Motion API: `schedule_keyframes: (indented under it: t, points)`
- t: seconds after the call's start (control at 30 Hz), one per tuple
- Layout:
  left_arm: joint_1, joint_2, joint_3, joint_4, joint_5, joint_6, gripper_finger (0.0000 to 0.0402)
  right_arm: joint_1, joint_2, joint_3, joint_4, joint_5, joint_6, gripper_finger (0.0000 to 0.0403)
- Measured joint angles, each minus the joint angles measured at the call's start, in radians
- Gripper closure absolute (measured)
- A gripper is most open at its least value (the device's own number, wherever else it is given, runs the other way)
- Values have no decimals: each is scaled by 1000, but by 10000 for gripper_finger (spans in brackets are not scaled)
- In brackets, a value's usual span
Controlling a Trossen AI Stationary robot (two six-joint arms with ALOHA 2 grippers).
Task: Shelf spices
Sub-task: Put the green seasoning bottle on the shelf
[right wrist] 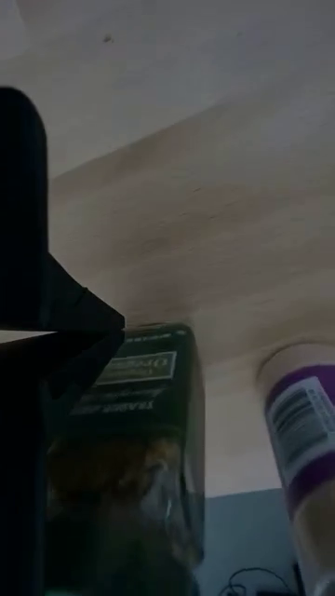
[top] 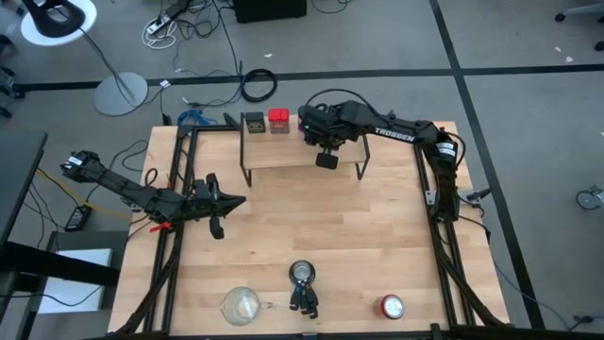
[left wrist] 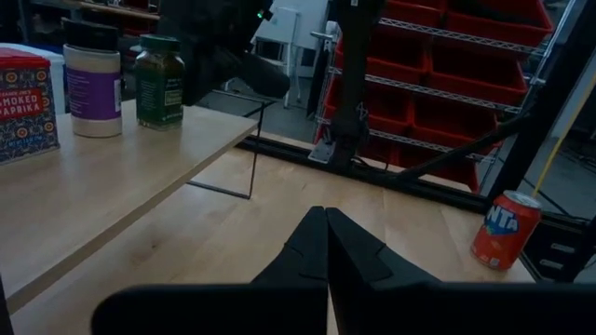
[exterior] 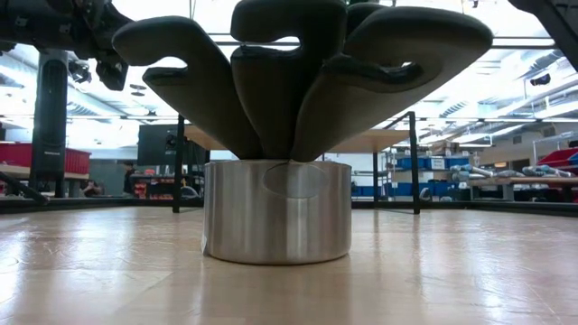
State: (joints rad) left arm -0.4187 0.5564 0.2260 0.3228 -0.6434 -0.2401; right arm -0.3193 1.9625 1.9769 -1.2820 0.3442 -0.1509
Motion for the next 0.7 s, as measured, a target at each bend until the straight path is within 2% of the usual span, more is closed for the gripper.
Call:
schedule_keyframes:
  t: [0.7]
  points:
    - [0,0,0,-10,0,1,400,-38,0,-40,76,1,-9,403]
